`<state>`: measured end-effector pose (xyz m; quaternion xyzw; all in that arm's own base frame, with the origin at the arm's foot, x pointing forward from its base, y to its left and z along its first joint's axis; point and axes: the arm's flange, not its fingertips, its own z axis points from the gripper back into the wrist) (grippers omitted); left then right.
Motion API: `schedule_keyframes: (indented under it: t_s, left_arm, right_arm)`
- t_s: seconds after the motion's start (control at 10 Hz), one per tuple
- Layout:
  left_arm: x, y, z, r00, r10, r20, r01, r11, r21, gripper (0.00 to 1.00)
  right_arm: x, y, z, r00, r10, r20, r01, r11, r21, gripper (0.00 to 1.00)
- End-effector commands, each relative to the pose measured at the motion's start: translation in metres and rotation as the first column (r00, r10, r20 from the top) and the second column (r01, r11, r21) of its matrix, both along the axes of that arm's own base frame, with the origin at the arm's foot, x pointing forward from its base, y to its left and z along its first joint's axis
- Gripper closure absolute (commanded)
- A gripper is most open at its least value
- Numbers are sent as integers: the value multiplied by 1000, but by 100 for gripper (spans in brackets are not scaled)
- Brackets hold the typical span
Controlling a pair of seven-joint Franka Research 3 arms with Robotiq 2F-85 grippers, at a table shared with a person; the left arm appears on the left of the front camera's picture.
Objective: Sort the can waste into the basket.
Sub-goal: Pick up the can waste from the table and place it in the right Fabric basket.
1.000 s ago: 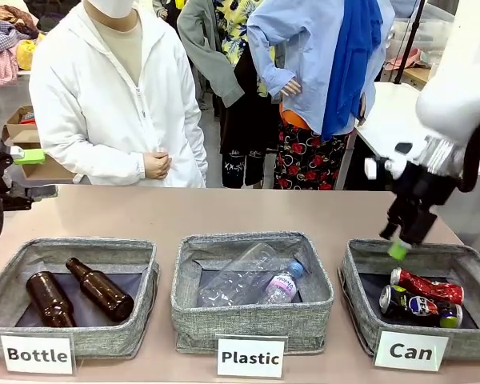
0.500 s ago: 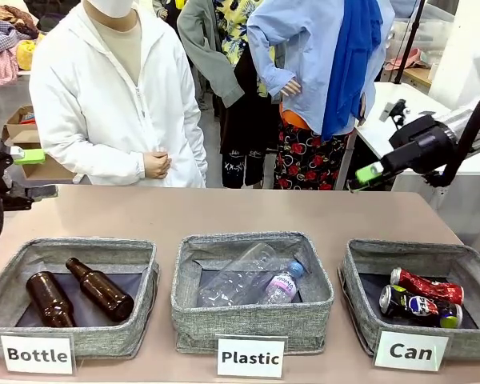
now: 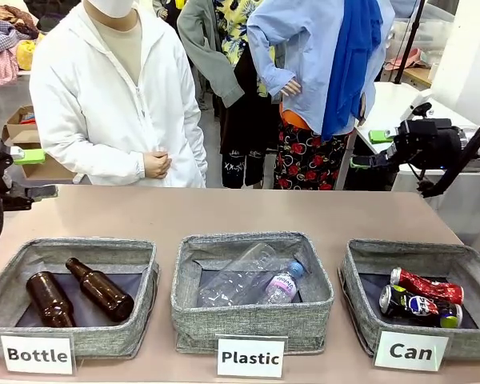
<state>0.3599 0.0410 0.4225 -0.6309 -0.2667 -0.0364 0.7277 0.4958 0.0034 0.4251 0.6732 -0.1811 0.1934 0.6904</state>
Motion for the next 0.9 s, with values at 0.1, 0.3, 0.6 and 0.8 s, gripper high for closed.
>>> schedule_keyframes:
  t_s: [0.1,0.3,0.6,0.8]
  left_arm:
    - [-4,-1,3,1000,7,-6,-7,1000,-9,0]
    - [-4,-1,3,1000,7,-6,-7,1000,-9,0]
    - [-4,-1,3,1000,7,-6,-7,1000,-9,0]
    - [-4,-1,3,1000,7,-6,-7,1000,-9,0]
  right_arm:
    - [-2,5,6,999,50,22,-47,995,-88,0]
    - [-2,5,6,999,50,22,-47,995,-88,0]
    - [-2,5,6,999,50,22,-47,995,-88,0]
    - [-2,5,6,999,50,22,-47,995,-88,0]
